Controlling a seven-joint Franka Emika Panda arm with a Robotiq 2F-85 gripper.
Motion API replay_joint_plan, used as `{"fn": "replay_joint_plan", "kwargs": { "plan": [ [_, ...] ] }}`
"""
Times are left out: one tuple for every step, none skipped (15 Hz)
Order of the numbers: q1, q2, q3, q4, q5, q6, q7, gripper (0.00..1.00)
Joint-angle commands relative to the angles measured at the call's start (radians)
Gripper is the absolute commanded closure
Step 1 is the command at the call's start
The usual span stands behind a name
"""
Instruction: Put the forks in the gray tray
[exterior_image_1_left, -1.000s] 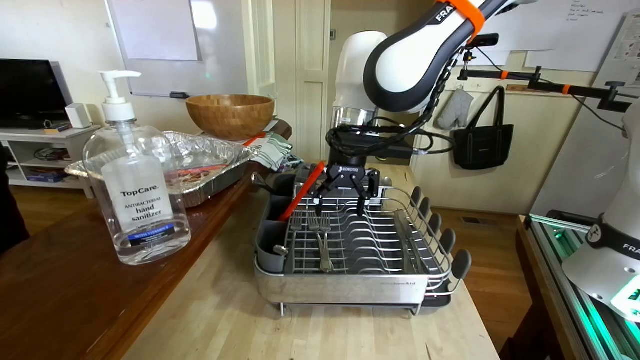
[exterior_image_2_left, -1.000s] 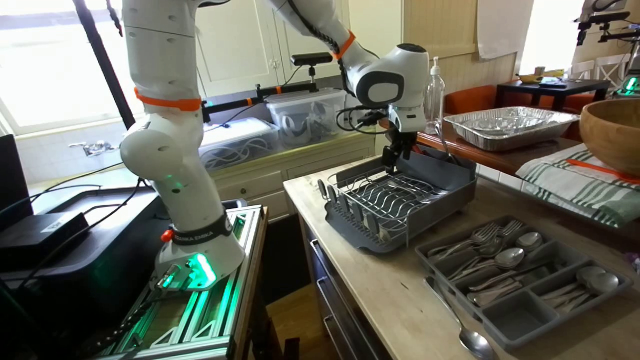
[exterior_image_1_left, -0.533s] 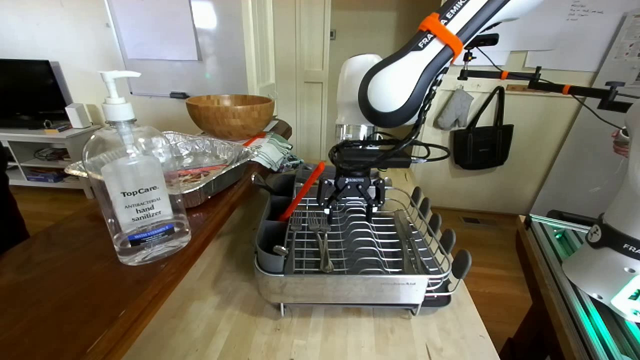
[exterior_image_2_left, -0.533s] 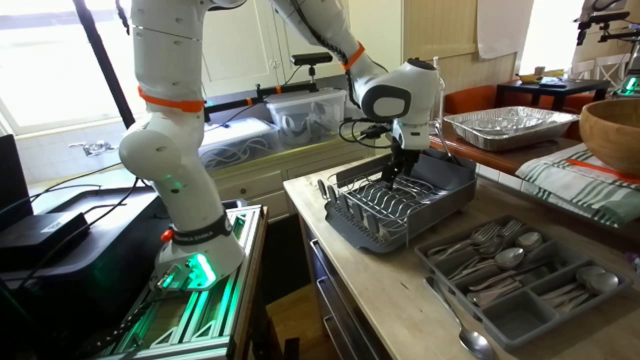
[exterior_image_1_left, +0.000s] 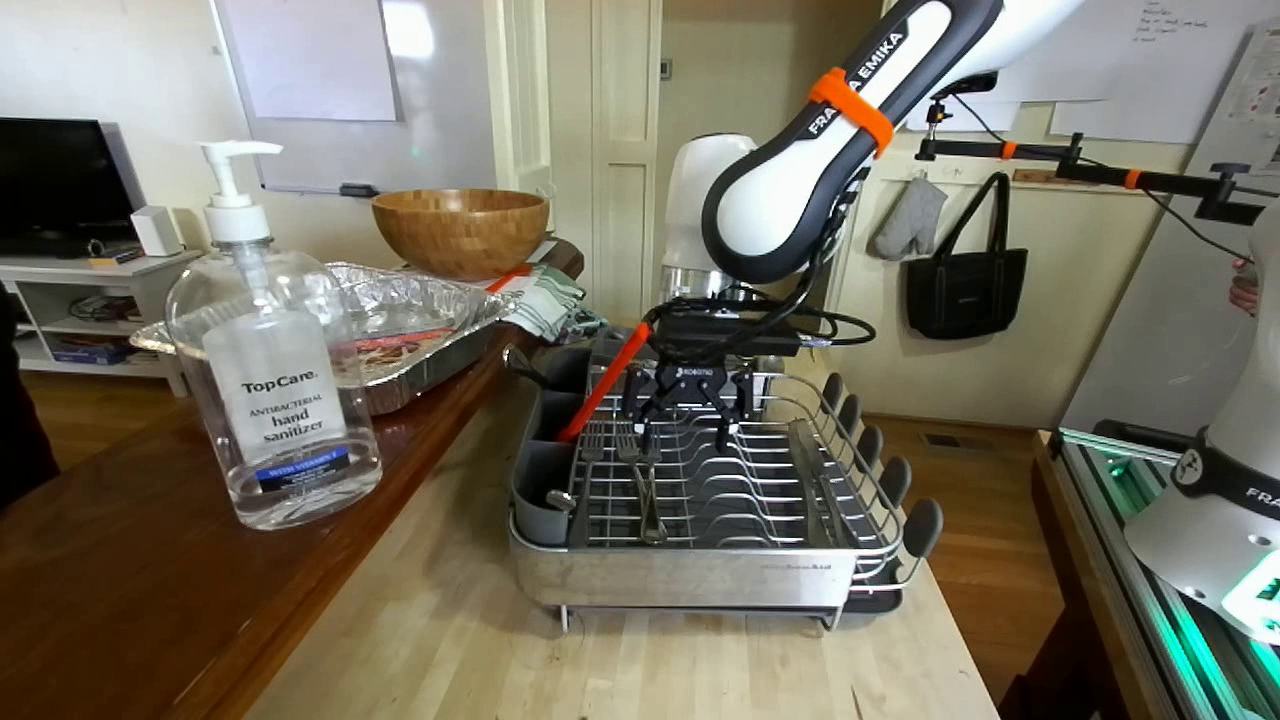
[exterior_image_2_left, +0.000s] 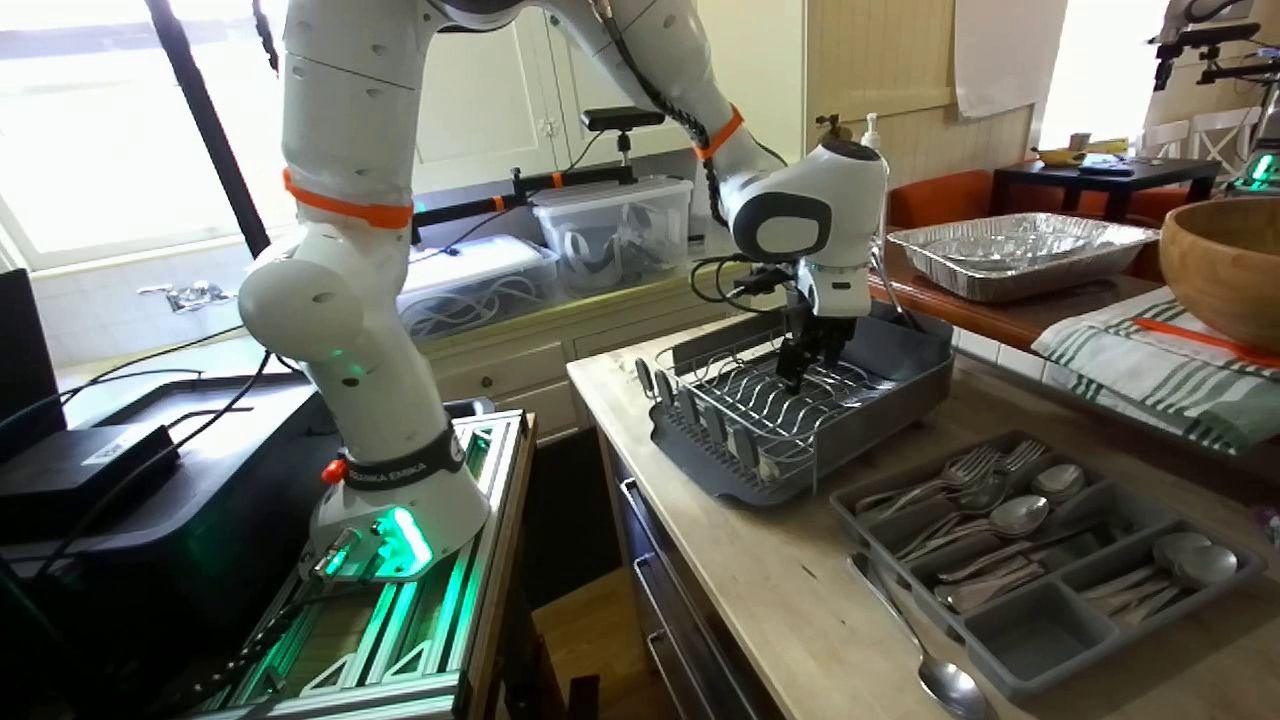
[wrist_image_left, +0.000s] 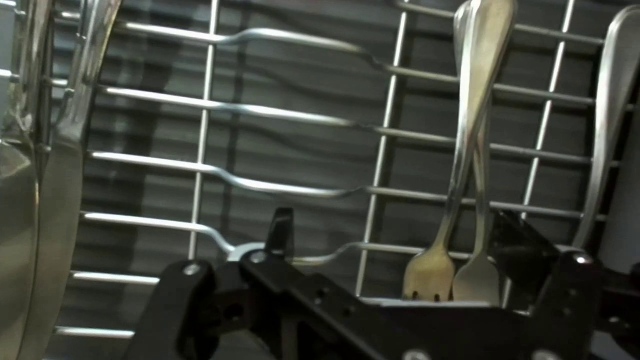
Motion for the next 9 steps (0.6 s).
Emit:
{"fn": "replay_joint_plan", "kwargs": {
  "plan": [
    [0.022, 0.043, -0.021, 0.059, -0.033, 0.024, 0.04, 0.01],
    [0.026, 0.049, -0.023, 0.065, -0.04, 0.026, 0.046, 0.03],
    [0.026, 0.059, -0.024, 0.074, -0.043, 0.033, 0.045, 0.06],
    [0.025, 0.069, -0.023, 0.086, -0.045, 0.033, 0.044, 0.08],
    [0.028, 0.079, -0.027, 0.095, -0.052, 0.038, 0.046, 0.11],
    [0.031, 0.094, -0.028, 0.11, -0.054, 0.042, 0.05, 0.15],
    [0.031, 0.105, -0.028, 0.119, -0.053, 0.047, 0.048, 0.17],
    [0.032, 0.119, -0.028, 0.131, -0.051, 0.053, 0.048, 0.27],
    [0.034, 0.13, -0.028, 0.141, -0.05, 0.055, 0.048, 0.31]
  ]
}}
